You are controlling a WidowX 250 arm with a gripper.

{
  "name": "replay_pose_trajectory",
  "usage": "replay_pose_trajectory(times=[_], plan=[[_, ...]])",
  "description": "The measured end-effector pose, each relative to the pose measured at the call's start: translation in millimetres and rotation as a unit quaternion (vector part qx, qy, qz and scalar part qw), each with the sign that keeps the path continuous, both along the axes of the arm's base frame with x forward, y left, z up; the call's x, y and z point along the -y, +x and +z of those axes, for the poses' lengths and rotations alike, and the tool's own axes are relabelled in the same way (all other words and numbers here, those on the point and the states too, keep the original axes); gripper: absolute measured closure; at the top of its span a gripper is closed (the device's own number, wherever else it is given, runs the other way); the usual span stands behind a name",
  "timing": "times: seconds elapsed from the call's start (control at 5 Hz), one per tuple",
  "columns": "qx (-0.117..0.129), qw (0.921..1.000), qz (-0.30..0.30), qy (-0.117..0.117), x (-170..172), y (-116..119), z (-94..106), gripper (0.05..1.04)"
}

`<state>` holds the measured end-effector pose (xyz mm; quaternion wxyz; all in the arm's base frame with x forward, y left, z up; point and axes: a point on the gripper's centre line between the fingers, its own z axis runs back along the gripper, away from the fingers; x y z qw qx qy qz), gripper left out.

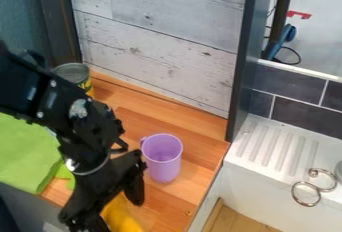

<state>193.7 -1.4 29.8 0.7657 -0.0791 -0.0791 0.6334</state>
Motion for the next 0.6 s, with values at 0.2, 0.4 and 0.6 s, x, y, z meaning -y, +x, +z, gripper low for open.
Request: replay_pose_trajectory(times=[0.2, 0.4, 0.6], plan=[[0.021, 0.9991, 0.013, 0.034, -7, 1, 11.5, 0.076], [0.031, 0.9983, 0.001, 0.049, -8, 0, 19.7, 0.082], [0.026, 0.9927, -0.094, 0.070, -10, -1, 42.6, 0.083]])
